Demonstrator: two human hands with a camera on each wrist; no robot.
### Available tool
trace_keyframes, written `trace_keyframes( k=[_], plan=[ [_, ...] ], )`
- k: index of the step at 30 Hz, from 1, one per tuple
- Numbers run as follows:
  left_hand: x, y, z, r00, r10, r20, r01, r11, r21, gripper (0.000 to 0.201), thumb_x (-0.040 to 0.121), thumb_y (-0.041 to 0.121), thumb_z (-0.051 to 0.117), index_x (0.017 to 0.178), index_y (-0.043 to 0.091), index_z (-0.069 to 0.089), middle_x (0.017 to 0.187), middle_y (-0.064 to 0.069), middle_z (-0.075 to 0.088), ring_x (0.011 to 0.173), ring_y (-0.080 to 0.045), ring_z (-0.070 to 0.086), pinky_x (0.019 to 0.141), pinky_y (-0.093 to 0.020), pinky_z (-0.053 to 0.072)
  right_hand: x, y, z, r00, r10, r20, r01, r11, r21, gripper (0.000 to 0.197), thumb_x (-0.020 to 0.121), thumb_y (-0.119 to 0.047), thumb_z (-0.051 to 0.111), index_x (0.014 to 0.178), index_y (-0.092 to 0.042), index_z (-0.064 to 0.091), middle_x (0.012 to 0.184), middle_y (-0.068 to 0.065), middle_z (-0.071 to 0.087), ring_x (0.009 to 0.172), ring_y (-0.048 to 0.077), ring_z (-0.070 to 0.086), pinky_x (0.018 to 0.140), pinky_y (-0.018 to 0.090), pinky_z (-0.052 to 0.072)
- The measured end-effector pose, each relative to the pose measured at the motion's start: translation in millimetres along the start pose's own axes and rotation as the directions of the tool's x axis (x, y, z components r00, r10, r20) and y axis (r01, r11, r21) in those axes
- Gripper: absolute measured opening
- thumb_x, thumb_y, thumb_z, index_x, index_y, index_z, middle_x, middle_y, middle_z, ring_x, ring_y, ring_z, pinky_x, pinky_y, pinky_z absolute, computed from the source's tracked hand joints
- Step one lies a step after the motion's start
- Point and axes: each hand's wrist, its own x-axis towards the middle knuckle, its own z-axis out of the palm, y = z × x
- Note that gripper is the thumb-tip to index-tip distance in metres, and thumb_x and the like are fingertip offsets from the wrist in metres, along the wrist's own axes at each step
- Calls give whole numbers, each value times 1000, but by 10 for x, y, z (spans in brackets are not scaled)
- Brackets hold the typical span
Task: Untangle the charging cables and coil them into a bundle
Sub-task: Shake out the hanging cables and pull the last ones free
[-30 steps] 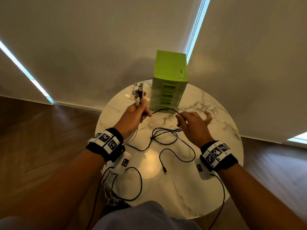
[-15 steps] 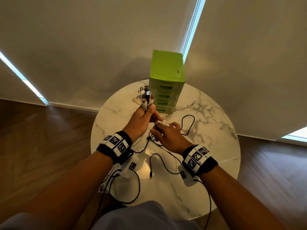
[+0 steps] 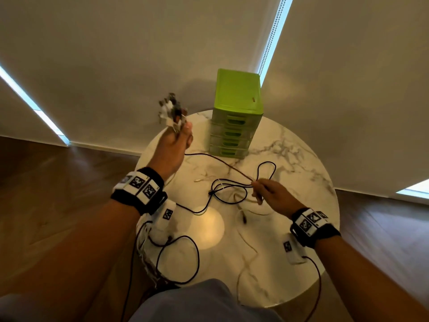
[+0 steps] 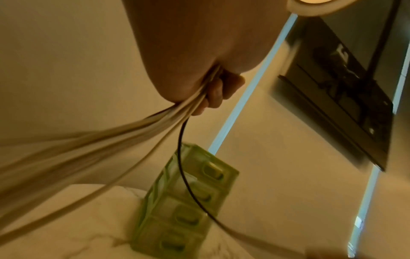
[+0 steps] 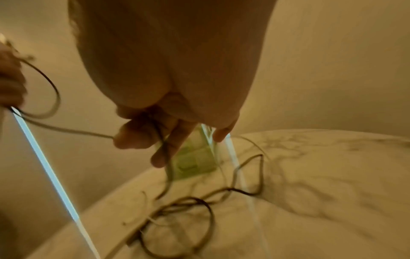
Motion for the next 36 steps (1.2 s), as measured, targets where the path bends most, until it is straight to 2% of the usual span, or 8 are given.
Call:
trace_keyframes(
  k=[5,12,17,22,25,27,32,36],
  plan=[
    [-266,-209,476,961,-172,215,152,983,107,41,94,62,51,82,24,58,63,12,47,63,-13,42,69,-36,37,141,-611,3,976,-105,-192,125,988,95,33,105,-31,47,82,-10,57,66,3,61,71,23,67,69,28,52],
    [-360,-121,621,926,-232,298,255,966,-37,26,102,39,56,87,21,66,59,11,40,54,-9,34,54,-24,31,58,-968,109,970,-242,9,242,969,54,24,106,-30,47,86,-21,57,73,-3,59,64,11,61,63,24,52],
    [-255,-154,401,980,-88,181,45,973,228,30,95,46,61,98,17,70,67,6,62,63,-11,56,68,-30,50,67,-774,189,973,-143,180,166,979,-121,25,107,-40,41,99,-25,60,84,-4,68,81,14,64,82,35,52],
    [-326,-104,229,993,-8,117,-48,883,468,27,97,37,64,108,12,67,73,19,53,68,5,53,60,-1,35,268,-790,232,983,-157,91,179,920,-350,23,105,-32,48,122,-24,60,107,2,74,99,24,68,86,43,55],
    [-356,6,17,999,29,13,-32,900,435,31,98,39,62,115,13,67,76,13,59,72,5,57,71,-5,40,345,-1043,323,959,-232,165,273,911,-308,30,104,-17,50,132,-27,50,115,1,73,107,20,68,90,40,55],
    [-349,32,-206,998,11,-62,15,918,395,31,99,47,58,110,20,67,87,4,66,86,-10,62,83,-28,49,392,-1204,418,942,-303,143,331,911,-245,30,103,-12,49,130,-25,48,116,3,73,106,19,69,89,41,57],
    [-465,90,-884,960,-30,-277,91,973,212,30,102,47,52,96,22,66,69,12,56,66,-6,54,72,-27,47,597,-1491,668,960,-278,11,278,960,-4,9,107,-26,44,113,-20,42,114,2,74,82,2,64,78,24,54],
    [-683,135,-1360,938,-91,-335,109,993,37,27,105,37,50,90,20,63,62,10,46,48,-2,43,52,-22,41,715,-1715,1060,937,-327,123,314,943,109,2,108,-26,39,108,-27,38,118,4,72,97,12,71,88,39,57]
  ],
)
